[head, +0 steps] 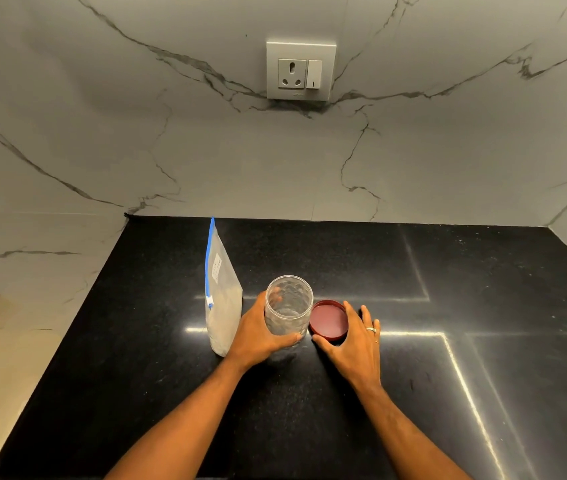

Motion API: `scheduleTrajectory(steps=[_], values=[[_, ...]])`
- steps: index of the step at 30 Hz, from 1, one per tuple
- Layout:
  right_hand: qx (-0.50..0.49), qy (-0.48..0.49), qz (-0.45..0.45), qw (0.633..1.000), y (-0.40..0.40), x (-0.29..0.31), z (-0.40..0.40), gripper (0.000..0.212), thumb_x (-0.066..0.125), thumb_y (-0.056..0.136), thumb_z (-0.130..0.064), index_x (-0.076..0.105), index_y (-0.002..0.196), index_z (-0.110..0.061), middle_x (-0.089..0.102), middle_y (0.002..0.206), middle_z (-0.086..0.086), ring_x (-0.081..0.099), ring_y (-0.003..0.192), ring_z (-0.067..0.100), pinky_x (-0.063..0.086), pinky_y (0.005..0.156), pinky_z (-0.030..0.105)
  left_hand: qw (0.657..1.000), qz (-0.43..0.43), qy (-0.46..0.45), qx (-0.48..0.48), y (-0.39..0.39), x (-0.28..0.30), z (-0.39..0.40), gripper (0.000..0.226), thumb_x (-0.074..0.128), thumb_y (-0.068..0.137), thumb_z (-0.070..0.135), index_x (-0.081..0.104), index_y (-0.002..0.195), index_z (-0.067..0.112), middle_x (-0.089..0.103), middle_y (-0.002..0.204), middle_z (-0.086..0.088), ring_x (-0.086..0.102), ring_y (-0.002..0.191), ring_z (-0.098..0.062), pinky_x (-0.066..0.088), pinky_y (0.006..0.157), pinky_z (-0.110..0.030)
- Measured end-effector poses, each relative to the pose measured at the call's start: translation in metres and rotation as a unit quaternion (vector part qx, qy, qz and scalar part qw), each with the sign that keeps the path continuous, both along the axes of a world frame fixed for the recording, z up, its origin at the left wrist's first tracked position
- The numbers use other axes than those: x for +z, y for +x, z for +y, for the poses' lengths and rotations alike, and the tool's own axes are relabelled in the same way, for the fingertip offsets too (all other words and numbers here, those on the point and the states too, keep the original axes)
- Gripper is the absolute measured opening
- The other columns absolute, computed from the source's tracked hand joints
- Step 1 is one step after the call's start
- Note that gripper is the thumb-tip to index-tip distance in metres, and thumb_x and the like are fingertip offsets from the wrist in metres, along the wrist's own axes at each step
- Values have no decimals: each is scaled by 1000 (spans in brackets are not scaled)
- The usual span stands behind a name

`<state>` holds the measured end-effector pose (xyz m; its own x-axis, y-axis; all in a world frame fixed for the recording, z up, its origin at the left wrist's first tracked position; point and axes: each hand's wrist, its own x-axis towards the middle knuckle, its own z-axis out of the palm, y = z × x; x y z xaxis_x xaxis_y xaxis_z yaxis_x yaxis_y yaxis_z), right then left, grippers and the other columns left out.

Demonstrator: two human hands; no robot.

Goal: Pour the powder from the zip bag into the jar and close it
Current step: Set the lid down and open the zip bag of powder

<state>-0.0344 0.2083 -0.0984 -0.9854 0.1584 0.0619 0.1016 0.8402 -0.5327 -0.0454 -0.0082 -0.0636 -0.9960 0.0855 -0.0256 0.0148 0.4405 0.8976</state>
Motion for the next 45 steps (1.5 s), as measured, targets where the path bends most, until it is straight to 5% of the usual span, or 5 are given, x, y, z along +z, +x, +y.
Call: scheduleTrajectory(steps=[8,16,28,38,45], values=[[13,-12,-22,1000,-1,1,2,108,68,68,-74,28,152,-19,34,157,5,13,152,25,4,123,45,999,-4,26,-26,9,8,0,117,93,57,56,25,151,45,47,144,31,44,135,7,37,108,-13],[7,-165,116,979,-9,59,-7,70,78,81,-20,46,142,-14,47,147,12,34,143,30,31,116,53,1000,17,12,-4,28,35,0,138,90,61,52,-8,157,41,11,158,28,15,148,4,18,118,-21],[227,-208,293,905,-33,203,-103,36,67,86,-9,63,122,-10,61,129,4,55,122,16,52,98,34,922,341,-21,183,75,141,-27,41,74,85,20,57,123,22,57,121,8,56,116,-13,47,95,-19],[476,17,179,861,-49,179,-166,46,72,82,2,66,118,-26,55,139,-3,35,143,20,31,113,32,934,184,37,305,66,81,-53,51,76,75,54,55,115,30,58,109,22,54,107,7,40,85,-1],[466,61,161,868,-49,174,-167,29,79,80,-18,73,107,-24,67,124,-2,47,135,24,32,115,52,931,192,63,305,55,73,-66,30,82,81,24,66,106,27,68,99,15,63,99,0,52,84,-12]])
